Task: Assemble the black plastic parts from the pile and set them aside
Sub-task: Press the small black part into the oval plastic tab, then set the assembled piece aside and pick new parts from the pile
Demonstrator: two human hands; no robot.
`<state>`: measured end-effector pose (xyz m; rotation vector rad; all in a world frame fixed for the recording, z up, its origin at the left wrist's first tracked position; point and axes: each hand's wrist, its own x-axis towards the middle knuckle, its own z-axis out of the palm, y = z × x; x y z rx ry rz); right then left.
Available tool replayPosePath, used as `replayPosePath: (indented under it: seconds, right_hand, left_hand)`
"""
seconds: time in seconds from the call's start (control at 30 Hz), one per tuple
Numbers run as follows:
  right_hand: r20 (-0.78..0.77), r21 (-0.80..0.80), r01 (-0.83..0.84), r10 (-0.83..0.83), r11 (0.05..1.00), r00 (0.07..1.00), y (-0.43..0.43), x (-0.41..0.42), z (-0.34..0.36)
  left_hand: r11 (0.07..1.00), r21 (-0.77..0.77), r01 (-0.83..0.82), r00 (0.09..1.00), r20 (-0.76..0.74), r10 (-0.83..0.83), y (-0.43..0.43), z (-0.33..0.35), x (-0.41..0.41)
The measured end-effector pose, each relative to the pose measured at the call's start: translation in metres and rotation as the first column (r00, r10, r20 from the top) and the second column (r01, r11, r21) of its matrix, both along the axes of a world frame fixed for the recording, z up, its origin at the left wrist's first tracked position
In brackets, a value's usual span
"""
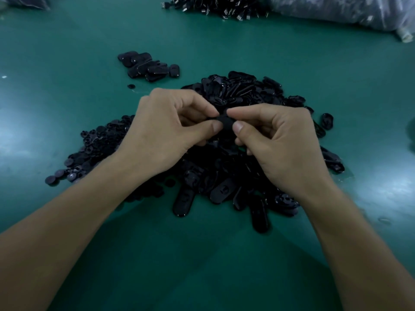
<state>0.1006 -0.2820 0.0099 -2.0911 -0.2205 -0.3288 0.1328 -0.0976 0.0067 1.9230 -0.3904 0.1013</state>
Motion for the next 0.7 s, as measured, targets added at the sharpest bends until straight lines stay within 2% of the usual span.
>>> replayPosePath:
  seconds: [0.07,0.17,0.27,0.37,0.5,0.7]
  right_hand:
    - [0.080,-0.081,0.053,-0.047,0.995,0.996,0.000,0.000,-0.001]
    - [0.226,-0.198,0.183,-0.136,0.963,0.965,-0.004,0.000,0.000]
    - [0.273,-0.220,0.250,-0.187,0.943,0.944,-0.009,0.000,0.003]
    - [0.229,-0.220,0.257,-0.206,0.941,0.951,-0.010,0.000,0.003]
    - [0.119,-0.216,0.222,-0.200,0.951,0.973,-0.011,0.000,0.002]
    - [0.065,-0.440,0.168,-0.155,0.882,0.986,-0.011,0.001,0.000]
  left_hand:
    - [0.998,0.026,-0.049,0.997,0.056,0.048,0.003,0.002,0.003]
    - [0.985,-0.056,-0.163,0.977,0.127,0.169,0.014,0.015,0.016]
    - [0.964,-0.100,-0.247,0.952,0.161,0.260,0.028,0.031,0.037]
    - [0.942,-0.071,-0.329,0.929,0.154,0.337,0.040,0.033,0.067]
    - [0.897,0.002,-0.442,0.897,0.022,0.442,0.055,0.012,0.106]
    - [0.842,0.072,-0.535,0.844,0.008,0.536,0.055,-0.003,0.129]
